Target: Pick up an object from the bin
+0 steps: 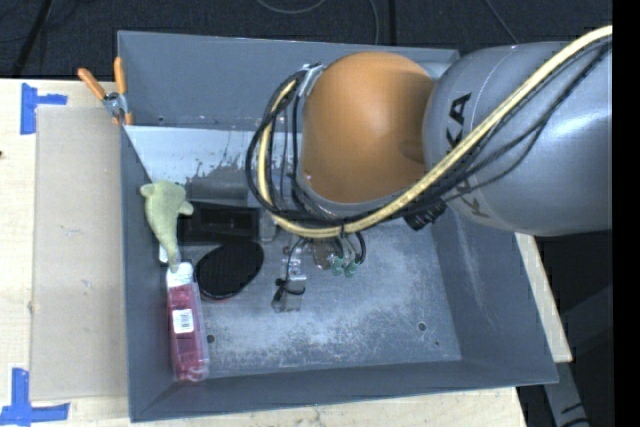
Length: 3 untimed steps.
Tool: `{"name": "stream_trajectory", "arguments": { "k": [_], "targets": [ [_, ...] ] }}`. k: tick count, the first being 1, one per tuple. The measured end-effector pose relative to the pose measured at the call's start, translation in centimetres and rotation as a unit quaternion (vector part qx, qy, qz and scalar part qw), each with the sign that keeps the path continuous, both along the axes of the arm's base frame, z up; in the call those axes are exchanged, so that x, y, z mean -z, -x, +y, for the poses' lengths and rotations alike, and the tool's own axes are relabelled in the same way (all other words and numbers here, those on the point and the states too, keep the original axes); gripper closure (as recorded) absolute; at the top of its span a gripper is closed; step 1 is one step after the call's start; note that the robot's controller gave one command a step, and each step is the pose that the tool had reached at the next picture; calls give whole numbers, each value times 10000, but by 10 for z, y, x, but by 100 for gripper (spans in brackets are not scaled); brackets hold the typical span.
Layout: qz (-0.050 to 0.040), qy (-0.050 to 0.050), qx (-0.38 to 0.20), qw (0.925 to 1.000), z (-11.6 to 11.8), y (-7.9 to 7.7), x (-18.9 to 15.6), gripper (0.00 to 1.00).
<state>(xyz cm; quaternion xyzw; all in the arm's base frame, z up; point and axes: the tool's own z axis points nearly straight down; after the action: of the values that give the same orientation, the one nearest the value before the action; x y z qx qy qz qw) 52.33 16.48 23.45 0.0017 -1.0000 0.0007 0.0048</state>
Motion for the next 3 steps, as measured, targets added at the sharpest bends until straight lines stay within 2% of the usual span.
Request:
{"name": "stream_trajectory", "arguments": {
  "k": [1,2,3],
  "targets": [
    [-39,-6,20,10000,-1,-2,-4,0],
    [-51,-13,-470,9989,4,-17,36,0],
    [-35,-18,-1801,9836,8,-47,66,0]
  ]
}}
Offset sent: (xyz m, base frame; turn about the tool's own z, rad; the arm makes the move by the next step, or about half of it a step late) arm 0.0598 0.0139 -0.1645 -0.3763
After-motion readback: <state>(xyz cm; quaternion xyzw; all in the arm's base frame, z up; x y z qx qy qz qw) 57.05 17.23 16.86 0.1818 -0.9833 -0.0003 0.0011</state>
